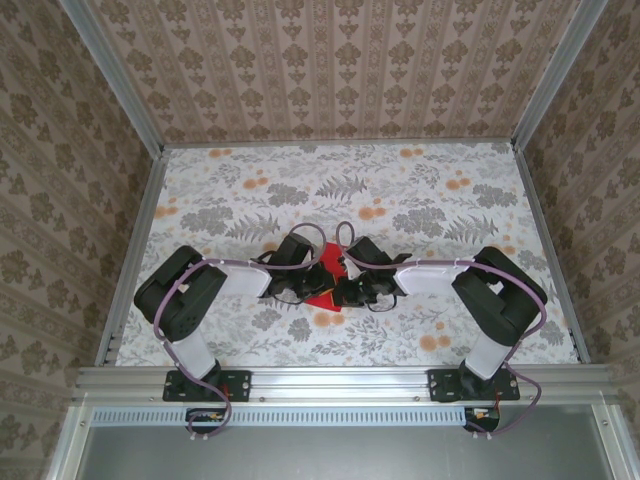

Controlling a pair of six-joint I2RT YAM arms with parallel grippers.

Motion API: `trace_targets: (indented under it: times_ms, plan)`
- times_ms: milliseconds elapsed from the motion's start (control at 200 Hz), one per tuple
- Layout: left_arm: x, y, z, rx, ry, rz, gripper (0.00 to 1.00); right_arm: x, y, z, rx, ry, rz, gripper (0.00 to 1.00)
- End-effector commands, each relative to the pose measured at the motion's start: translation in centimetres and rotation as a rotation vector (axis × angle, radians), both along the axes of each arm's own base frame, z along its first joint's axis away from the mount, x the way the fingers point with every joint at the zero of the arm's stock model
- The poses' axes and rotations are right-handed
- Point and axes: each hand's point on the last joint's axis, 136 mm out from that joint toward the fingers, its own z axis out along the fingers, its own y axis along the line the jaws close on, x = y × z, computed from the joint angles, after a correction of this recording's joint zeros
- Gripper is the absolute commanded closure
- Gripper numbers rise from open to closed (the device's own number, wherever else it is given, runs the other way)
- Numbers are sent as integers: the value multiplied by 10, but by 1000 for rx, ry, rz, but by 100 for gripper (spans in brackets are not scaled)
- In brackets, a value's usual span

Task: Fold a paper plane with a square sheet of paper (pick it up from the middle)
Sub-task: Fold the triangle a second time at the center of the table.

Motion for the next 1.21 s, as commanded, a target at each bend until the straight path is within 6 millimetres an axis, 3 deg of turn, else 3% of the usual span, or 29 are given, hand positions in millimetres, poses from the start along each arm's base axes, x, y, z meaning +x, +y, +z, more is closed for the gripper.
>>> trace_targets:
  times_ms: [0, 495, 650, 905, 1200]
  plan:
    - [-25, 36, -46, 180, 123, 51, 92, -17, -7, -13, -32, 61, 25, 91]
    - [-26, 41, -51, 191, 133, 64, 93, -42, -25, -28, -89, 138, 54, 91]
    - [-26, 40, -51, 185, 133, 62, 93, -50, -32, -21, -124, 160, 90, 91]
    - [-25, 38, -49, 172, 129, 57, 93, -24, -12, 20, -29, 35, 75, 91]
    - [-24, 36, -47, 162, 128, 52, 93, -5, 0, 10, -23, 26, 24, 91]
